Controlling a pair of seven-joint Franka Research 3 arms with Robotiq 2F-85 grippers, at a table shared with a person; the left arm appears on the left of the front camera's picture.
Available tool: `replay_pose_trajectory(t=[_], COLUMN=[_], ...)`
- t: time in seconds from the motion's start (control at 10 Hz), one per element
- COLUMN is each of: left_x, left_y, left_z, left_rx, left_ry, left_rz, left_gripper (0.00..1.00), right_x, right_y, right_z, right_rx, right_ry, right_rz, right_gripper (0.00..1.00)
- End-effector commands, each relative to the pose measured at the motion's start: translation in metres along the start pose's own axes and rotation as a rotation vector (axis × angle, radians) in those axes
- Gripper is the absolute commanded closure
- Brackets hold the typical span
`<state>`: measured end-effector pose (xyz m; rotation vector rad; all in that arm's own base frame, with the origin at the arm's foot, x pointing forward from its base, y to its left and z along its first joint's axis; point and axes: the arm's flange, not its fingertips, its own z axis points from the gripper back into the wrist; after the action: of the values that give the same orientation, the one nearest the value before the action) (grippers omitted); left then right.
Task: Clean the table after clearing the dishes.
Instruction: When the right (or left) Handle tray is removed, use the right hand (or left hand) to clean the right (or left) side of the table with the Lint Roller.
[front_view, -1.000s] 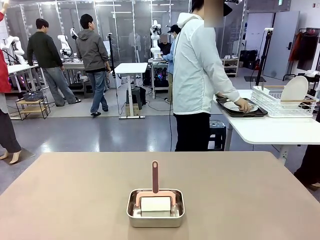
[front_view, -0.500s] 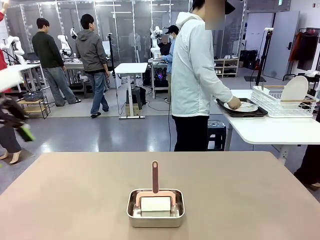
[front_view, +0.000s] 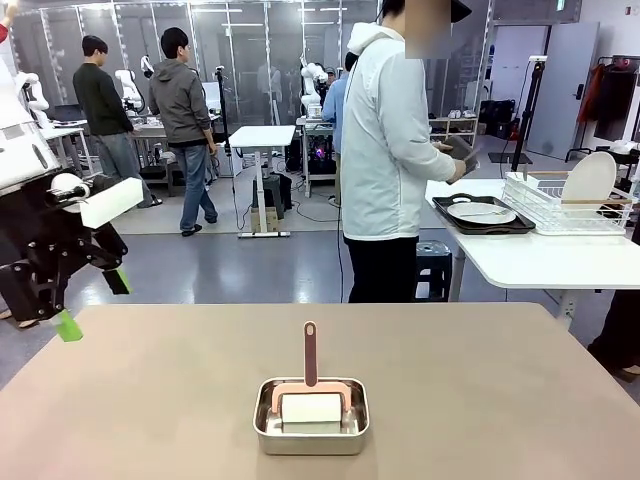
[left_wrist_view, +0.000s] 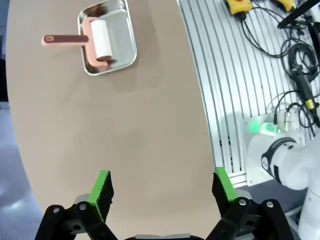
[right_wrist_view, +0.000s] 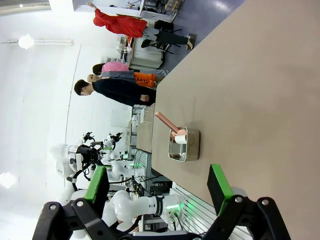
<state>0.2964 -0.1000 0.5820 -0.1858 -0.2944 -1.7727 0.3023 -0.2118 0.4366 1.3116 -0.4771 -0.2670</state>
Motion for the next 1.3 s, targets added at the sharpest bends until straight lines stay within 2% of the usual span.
replay_pose_trajectory(t=[0.0, 0.4, 0.5, 0.7, 0.9, 1.2], left_x=[0.005, 0.006, 0.038, 0.090, 0.148, 0.211], left_y=[-0.014, -0.007, 0.015, 0.058, 0.101, 0.143], left_z=[0.006, 0.007, -0.001, -0.013, -0.043, -0.087], left_rx=[0.004, 0.007, -0.010, -0.029, -0.042, -0.050], left_ry=[-0.010, -0.027, -0.036, 0.033, 0.102, 0.129], left_rz=[-0.023, -0.038, -0.042, -0.014, 0.011, 0.057], left_gripper=[0.00, 0.00, 0.00, 0.00, 0.00, 0.00], right_x=[0.000, 0.000, 0.000, 0.000, 0.000, 0.000], right_y=[0.003, 0.003, 0.003, 0.003, 0.003, 0.003], right_z=[-0.001, -0.001, -0.001, -0.001, -0.001, -0.001], right_rx=[0.007, 0.007, 0.007, 0.007, 0.007, 0.007], right_ry=[-0.002, -0.002, -0.002, -0.002, -0.002, -0.002], right_rz=[0.008, 0.008, 0.008, 0.008, 0.008, 0.008], right_gripper=[0.00, 0.00, 0.00, 0.00, 0.00, 0.00])
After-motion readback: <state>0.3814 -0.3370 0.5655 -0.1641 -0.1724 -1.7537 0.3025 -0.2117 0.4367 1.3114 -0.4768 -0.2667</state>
